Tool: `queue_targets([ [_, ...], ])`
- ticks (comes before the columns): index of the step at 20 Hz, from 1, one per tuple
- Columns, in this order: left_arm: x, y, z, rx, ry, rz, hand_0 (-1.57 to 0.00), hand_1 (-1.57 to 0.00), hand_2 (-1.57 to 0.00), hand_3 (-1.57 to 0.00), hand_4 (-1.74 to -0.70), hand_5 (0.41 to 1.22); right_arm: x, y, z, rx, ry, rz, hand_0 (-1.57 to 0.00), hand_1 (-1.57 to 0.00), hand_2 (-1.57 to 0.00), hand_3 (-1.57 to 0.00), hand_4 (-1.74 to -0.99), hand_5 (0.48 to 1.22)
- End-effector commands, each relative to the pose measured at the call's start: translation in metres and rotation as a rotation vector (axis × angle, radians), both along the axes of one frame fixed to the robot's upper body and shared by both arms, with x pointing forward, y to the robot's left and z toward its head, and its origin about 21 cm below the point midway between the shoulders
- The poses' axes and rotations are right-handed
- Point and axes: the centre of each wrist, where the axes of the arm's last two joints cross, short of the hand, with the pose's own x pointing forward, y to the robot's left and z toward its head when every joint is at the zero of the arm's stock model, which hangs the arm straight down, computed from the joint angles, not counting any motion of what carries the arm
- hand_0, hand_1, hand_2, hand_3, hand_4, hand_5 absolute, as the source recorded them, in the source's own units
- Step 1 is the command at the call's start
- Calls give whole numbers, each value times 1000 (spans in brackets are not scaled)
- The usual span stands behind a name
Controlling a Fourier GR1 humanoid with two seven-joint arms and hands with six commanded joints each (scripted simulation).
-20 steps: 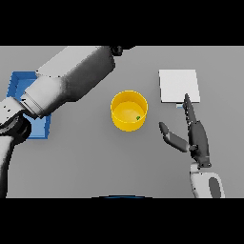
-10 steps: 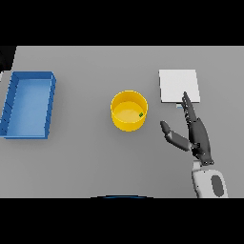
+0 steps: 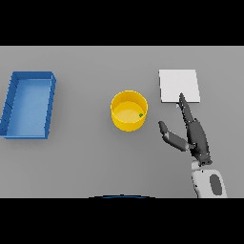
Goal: Pick up the red beaker and tilt it to pour out 1 green nut into yellow bowl. Pick up the yellow bowl and place it on the metallic measuring scale.
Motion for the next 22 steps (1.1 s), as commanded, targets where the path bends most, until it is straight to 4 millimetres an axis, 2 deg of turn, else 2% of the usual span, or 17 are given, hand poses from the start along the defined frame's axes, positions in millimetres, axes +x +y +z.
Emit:
queue_targets([
  [1,-1,2,-11,-55,0,55,-1571,-1571,-1571,-1567,-1741,1221,1,2,1,4,-4,5,1,1,1,1,-1138,648],
  [5,-19,25,-66,-181,29,138,-1571,-1571,-1571,-1569,-1741,1221,-1,-1,-4,23,-1,10,1,1,1,1,-1131,669],
  [7,-31,24,-100,-234,34,149,-1571,-1571,-1571,-1570,-1741,1221,-1,-2,-4,8,-13,11,1,1,1,1,-1151,676],
  [9,-47,27,-123,-270,38,169,-1571,-1571,-1571,-1570,-1741,1221,0,-7,-1,-7,-23,7,1,1,1,1,-1166,676],
  [11,-61,23,-131,-297,36,168,-1571,-1571,-1571,-1571,-1741,1151,-2,-3,-5,-5,-3,17,1,1,1,1,-1174,676],
  [15,-86,16,-146,-338,66,214,-1571,-1571,-1571,-1571,-1741,925,-3,-1,-4,4,-14,11,1,1,1,1,-1157,671],
  [16,-89,15,-146,-352,87,228,-1571,-1571,-1571,-1571,-1655,868,-5,-1,-2,4,-15,17,1,1,1,1,-1155,669],
  [17,-92,10,-143,-348,98,215,-1571,-1571,-1526,-1525,-1521,818,-4,-2,0,6,-15,16,1,1,1,1,-1155,670],
  [18,-97,10,-138,-339,103,151,-1469,-1344,-1276,-1318,-1369,774,-4,-2,-1,13,-6,13,1,1,1,1,-1153,670],
  [19,-102,16,-131,-349,119,116,-1175,-1075,-1021,-1055,-1232,737,0,-1,-1,9,6,0,1,1,1,1,-1151,670],
  [20,-106,15,-129,-382,142,69,-940,-860,-817,-843,-1126,705,-4,-2,-2,5,4,7,1,1,1,1,-1149,670],
  [22,-109,16,-126,-397,199,41,-601,-550,-522,-539,-976,664,-5,-3,-4,9,-5,9,1,1,1,1,-1153,670],
])
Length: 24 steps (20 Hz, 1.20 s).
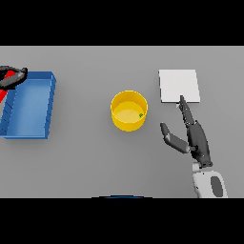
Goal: Pick up the red beaker and tilt it to pour out 1 green nut into yellow bowl. Pick up the yellow bowl and place it on the metallic measuring scale.
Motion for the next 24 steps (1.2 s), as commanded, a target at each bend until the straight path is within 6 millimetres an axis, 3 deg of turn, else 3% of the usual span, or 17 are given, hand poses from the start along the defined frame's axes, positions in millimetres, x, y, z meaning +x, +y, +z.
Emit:
queue_targets([
  [1,-2,-1,-2,28,30,-15,-481,-440,-418,-431,-915,651,0,-1,1,9,-5,0,1,1,1,1,-1155,670],
  [6,1,-2,-10,137,84,-14,-157,-143,-136,-141,-801,627,3,0,0,-32,-8,-15,1,1,1,1,-1158,665],
  [10,2,-5,-7,122,-1,-32,-64,-58,-55,-57,-778,633,7,7,5,-103,33,-43,1,1,1,1,-1131,631],
  [13,2,-9,-5,72,-60,-46,-32,-29,-28,-29,-786,652,14,6,15,-198,-18,88,1,1,1,1,-1080,662],
  [19,-1,-18,-10,34,-61,-58,-8,-7,-7,-7,-806,683,49,10,45,-677,-80,274,1,1,1,1,-1137,626],
  [24,-4,-13,-8,30,-47,-48,-2,-2,-1,-2,-811,689,73,35,57,-972,-165,490,1,1,1,1,-1162,637],
])
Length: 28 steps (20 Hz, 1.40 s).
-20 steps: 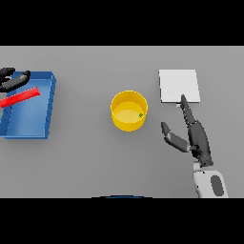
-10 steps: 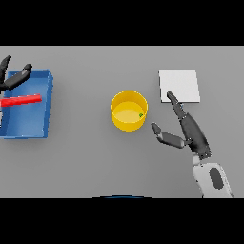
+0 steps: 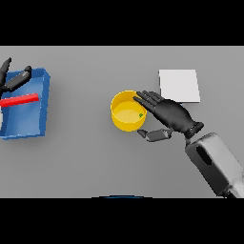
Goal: Pick up the red beaker and tilt it to pour out 1 green nut into yellow bowl. Pick up the yellow bowl and place it on the metallic measuring scale.
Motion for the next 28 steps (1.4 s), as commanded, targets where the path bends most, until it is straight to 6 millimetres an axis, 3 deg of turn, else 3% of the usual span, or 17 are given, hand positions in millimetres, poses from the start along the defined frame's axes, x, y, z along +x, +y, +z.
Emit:
queue_targets([
  [1,-3,1,-4,2,-3,-11,-1,-1,-1,-1,-809,687,3,1,2,-36,-4,42,1,1,1,1,-1167,639],
  [6,-3,4,2,2,5,-19,0,0,0,0,-805,695,27,21,1,-193,7,152,1,1,1,1,-1154,639],
  [19,-4,6,-2,14,-5,-22,1,1,1,1,-802,703,53,63,-17,-467,135,278,1,1,1,-4,-1184,676],
  [22,-1,8,1,32,6,-14,1,1,1,1,-789,711,55,61,-21,-477,152,280,1,1,1,-22,-1195,708],
  [24,-1,7,1,25,8,-22,1,1,1,1,-789,714,56,62,-24,-490,157,260,1,-15,-37,-77,-1234,770],
  [25,-2,7,1,24,-1,-31,1,1,1,1,-791,712,57,65,-24,-488,154,262,-48,-60,-88,-130,-1261,809],
  [26,-1,10,-2,25,12,-21,1,1,1,1,-791,711,56,65,-24,-481,150,280,-193,-183,-189,-215,-1309,891],
  [27,-1,10,-2,26,9,-22,1,1,1,1,-789,710,56,63,-26,-476,150,291,-455,-407,-349,-322,-1363,957],
  [28,-1,12,-1,25,0,-29,1,1,1,1,-788,710,57,62,-24,-475,144,295,-678,-640,-594,-572,-1435,1010],
])
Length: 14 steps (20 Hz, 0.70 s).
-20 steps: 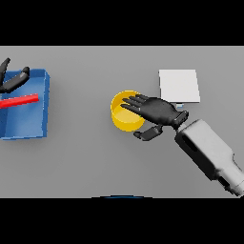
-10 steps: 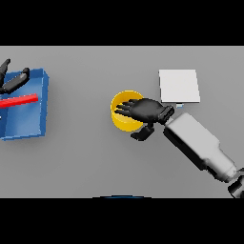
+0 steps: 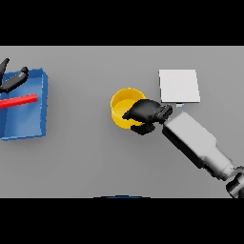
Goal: Pick up the red beaker and tilt it to pour out 1 green nut into yellow bowl. Pick up the yellow bowl and place it on the metallic measuring scale.
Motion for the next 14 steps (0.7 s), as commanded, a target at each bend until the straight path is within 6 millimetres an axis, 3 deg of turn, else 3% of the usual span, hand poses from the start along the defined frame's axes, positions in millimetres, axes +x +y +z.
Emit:
queue_targets([
  [1,2,-1,0,-4,5,4,1,1,1,1,-788,710,-1,0,0,8,9,3,-857,-826,-789,-679,-1492,1052],
  [3,1,-1,-1,-8,-4,-6,1,1,1,1,-787,707,0,2,1,4,11,15,-1114,-1094,-1071,-882,-1578,1113],
  [6,1,-2,1,8,3,2,1,1,1,1,-784,711,0,-1,6,-10,34,2,-1337,-1327,-1246,-1066,-1658,1166],
  [11,1,-4,0,-7,4,-6,1,1,1,1,-786,704,3,-2,10,-11,27,-3,-1494,-1491,-1362,-1198,-1714,1203],
  [14,-1,-5,1,10,2,-8,1,1,1,1,-775,706,2,-4,29,-5,15,-7,-1532,-1530,-1440,-1173,-1727,1212],
])
